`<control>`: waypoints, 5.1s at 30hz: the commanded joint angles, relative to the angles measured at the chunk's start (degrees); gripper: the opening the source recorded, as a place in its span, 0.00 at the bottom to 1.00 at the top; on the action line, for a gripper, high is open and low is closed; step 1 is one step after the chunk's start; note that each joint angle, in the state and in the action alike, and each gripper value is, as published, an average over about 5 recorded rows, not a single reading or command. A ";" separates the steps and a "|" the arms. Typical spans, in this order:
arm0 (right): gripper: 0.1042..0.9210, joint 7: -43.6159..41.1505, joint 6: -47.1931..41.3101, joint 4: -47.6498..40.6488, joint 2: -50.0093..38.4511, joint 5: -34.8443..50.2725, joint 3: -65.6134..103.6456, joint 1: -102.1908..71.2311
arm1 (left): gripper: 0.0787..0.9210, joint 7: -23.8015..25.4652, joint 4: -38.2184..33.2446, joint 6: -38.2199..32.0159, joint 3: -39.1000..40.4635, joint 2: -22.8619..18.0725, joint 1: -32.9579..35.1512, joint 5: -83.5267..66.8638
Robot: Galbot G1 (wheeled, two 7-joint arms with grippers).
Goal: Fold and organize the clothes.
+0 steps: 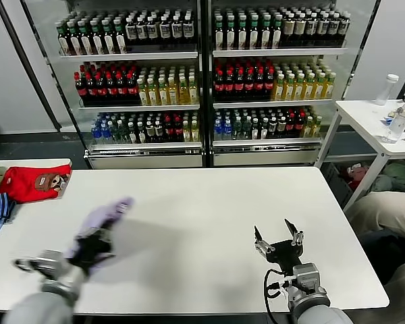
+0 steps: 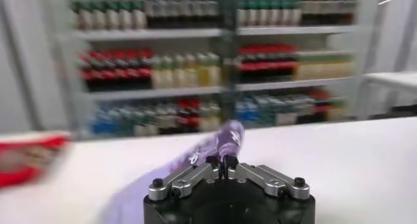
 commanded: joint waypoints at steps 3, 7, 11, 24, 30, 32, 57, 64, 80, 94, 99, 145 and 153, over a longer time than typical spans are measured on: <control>0.88 -0.04 -0.06 0.03 -0.11 -0.16 0.11 0.07 | 0.03 -10.70 6.93 -1.83 20.92 -21.21 -12.82 2.59; 0.88 -0.15 -0.19 -0.11 -0.86 0.03 0.29 0.99 | 0.09 -12.43 6.61 -4.52 18.17 -19.01 -14.31 -0.25; 0.88 -0.24 -0.33 -0.68 -1.59 0.57 0.36 2.57 | 0.22 -6.42 3.21 -8.01 14.14 -12.81 -11.52 4.91; 0.88 2.78 -2.30 -11.86 5.75 12.96 -10.69 16.15 | 0.67 3.37 9.68 -24.46 -9.48 0.26 -3.12 22.97; 0.88 6.28 -2.36 -18.83 11.16 18.83 -21.49 20.42 | 0.85 3.50 8.84 -26.41 -6.91 -2.49 -0.22 25.14; 0.88 7.08 -2.38 -21.74 12.16 19.19 -22.82 21.42 | 0.87 3.49 8.85 -26.44 -6.60 -3.01 -0.08 25.38; 0.50 13.13 -2.33 -27.98 14.18 27.10 -21.81 23.19 | 0.88 2.12 6.82 -20.63 -3.42 -4.83 -0.89 18.58; 0.25 11.40 -2.24 -26.67 14.04 26.15 -20.82 22.88 | 0.88 2.00 7.51 -20.81 -3.36 -4.99 -0.97 18.37; 0.02 1.29 -2.22 -10.35 -2.99 21.14 -0.56 13.87 | 0.88 5.06 13.74 -33.90 -2.76 -5.53 -0.81 20.15; 0.27 -3.59 1.36 -9.17 -0.39 7.66 0.62 9.46 | 0.88 6.47 12.09 -34.83 -1.99 -7.00 0.81 21.63; 0.45 -5.22 4.67 -7.31 -0.67 3.49 3.80 6.33 | 0.88 6.70 12.97 -34.56 -1.42 -6.73 -0.75 21.70; 0.88 -5.39 20.30 -19.95 -0.96 -8.38 9.85 11.77 | 0.88 8.43 21.74 -37.97 -0.84 -7.03 -10.76 21.00; 0.88 -5.40 20.87 -23.35 -0.17 -8.79 8.67 13.45 | 0.88 9.28 21.31 -37.64 -0.79 -6.82 -10.03 20.47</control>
